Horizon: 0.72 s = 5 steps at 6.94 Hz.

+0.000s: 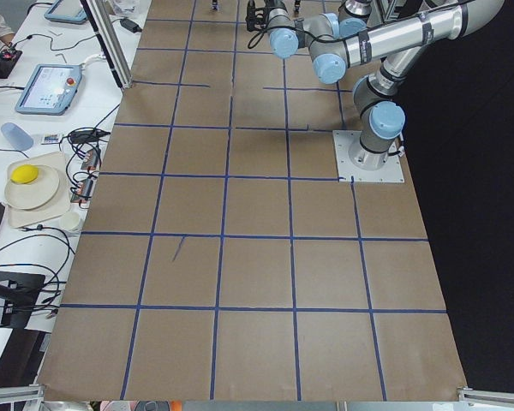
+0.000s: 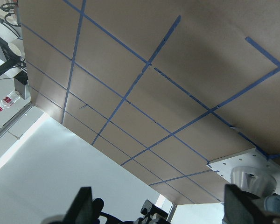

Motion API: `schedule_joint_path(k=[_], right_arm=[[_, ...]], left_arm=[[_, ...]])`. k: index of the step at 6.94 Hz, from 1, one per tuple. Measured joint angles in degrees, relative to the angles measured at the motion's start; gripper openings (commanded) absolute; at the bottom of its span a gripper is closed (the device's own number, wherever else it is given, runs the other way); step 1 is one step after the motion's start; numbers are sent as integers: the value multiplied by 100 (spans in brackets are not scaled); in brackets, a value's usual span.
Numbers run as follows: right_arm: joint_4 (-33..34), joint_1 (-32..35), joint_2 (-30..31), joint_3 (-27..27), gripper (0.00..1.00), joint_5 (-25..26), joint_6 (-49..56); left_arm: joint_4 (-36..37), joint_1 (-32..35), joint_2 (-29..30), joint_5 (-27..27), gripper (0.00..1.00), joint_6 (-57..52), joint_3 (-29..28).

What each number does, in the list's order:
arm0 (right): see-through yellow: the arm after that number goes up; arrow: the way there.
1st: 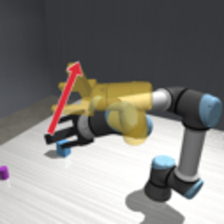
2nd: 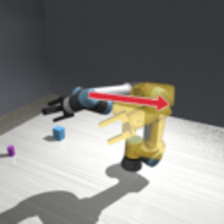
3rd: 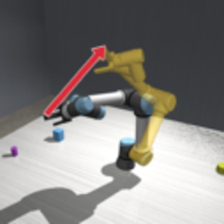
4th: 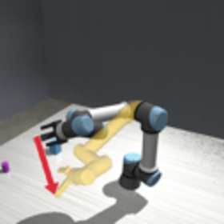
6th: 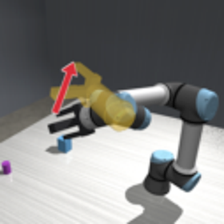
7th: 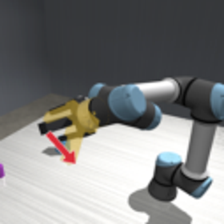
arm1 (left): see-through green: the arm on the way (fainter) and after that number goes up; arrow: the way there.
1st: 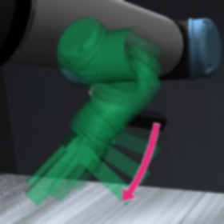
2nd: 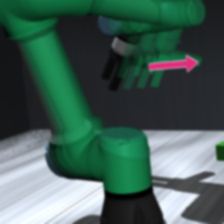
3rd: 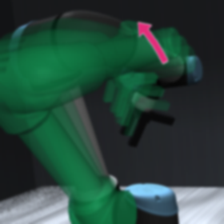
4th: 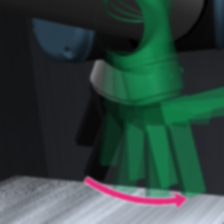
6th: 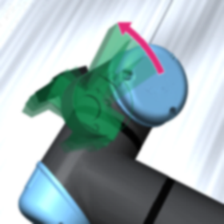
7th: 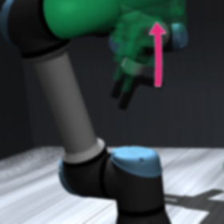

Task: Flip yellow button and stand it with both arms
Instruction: 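Hold the button up with the left gripper while the right gripper approaches its cap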

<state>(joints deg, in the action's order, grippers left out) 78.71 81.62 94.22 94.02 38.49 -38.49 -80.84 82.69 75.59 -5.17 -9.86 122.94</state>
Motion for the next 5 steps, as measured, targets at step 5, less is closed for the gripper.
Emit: schedule_joint_path(k=[5], right_arm=[[-79, 436, 148, 163, 98, -361, -393]], left_arm=[[143, 17, 151, 174, 1, 2, 0]])
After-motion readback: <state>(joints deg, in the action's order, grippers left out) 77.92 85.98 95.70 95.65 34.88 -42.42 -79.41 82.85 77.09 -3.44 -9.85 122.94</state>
